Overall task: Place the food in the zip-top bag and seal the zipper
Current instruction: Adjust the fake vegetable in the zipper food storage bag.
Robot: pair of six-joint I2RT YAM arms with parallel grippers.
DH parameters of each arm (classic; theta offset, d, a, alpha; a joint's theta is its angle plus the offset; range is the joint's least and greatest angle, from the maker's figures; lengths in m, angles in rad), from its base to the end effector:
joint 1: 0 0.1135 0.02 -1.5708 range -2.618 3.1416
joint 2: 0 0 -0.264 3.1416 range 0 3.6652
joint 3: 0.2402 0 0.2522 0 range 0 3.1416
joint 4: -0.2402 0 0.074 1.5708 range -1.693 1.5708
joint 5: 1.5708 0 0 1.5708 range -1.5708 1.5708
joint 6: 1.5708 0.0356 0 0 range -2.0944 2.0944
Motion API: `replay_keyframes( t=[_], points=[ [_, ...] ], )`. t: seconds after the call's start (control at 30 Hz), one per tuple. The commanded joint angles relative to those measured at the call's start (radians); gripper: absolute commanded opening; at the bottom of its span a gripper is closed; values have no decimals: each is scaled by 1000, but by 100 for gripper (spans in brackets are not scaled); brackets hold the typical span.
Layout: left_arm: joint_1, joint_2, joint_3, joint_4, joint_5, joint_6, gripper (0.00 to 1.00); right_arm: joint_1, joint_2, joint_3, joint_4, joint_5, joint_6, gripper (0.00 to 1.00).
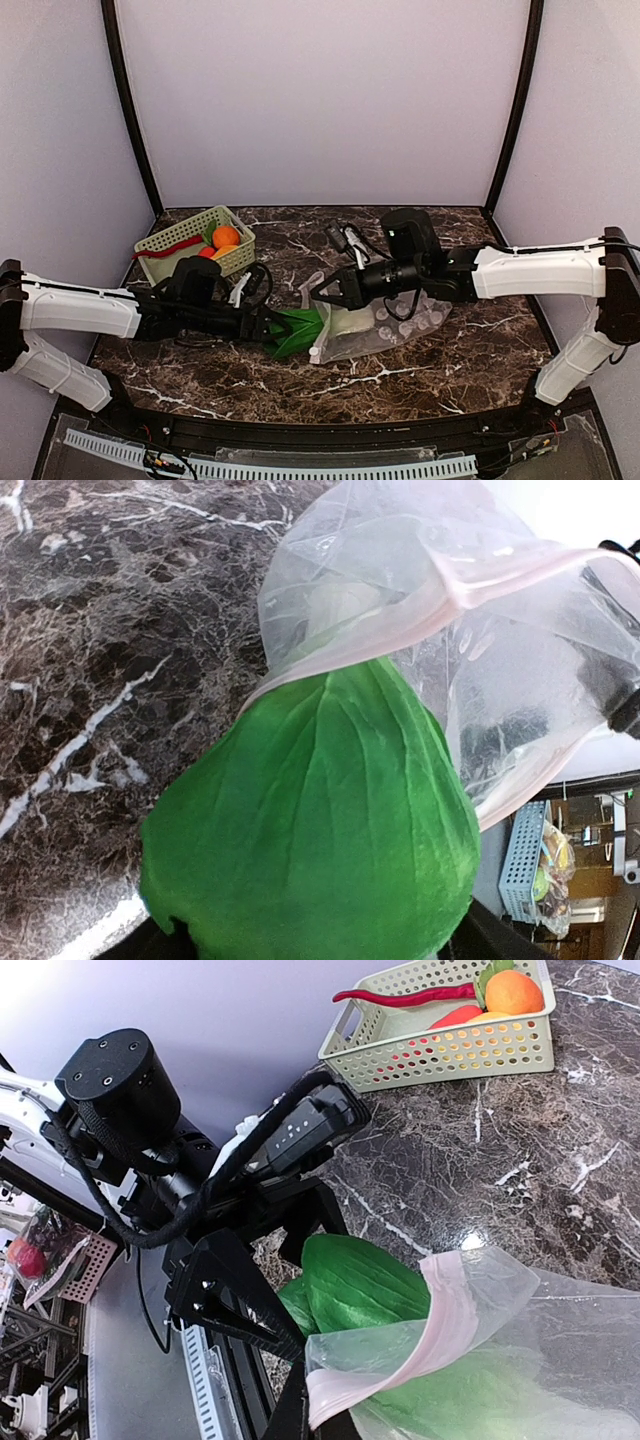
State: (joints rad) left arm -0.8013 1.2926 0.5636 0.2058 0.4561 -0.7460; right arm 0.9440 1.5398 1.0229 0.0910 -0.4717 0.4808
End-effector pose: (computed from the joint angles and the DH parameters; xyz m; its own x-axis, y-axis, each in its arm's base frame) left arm 0.1710 -0.1991 0.1960 -0.8731 0.0256 -0.4868 0.4326 0.5011 -0.7495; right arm 0.1926 0.2935 0.2648 -0.6608 -0.2100 -0.7206 -0.7428 0.3209 0.5876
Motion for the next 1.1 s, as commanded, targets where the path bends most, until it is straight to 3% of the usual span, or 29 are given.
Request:
replay_keyframes(
  t=[0.0,0.17,0.37,0.5,0.9,1.07],
  points=[
    [-3,-5,-9,81,50,-37,71,-5,-32,-17,82,-23,17,0],
    [-3,4,-2,103,67,-54,60,-5,-32,-23,107,-30,28,0],
    [-6,22,-3,187,84,-101,19,-5,-24,-18,125,-25,40,0],
    [-13,38,20,222,78,-113,3,-4,-18,-27,166,-25,63,0],
    [-30,-83,29,371,-117,-42,1,-3,-36,-111,346,25,184,0],
    [-30,-100,33,388,-113,-32,1,-4,-52,-166,472,46,267,0]
  ],
)
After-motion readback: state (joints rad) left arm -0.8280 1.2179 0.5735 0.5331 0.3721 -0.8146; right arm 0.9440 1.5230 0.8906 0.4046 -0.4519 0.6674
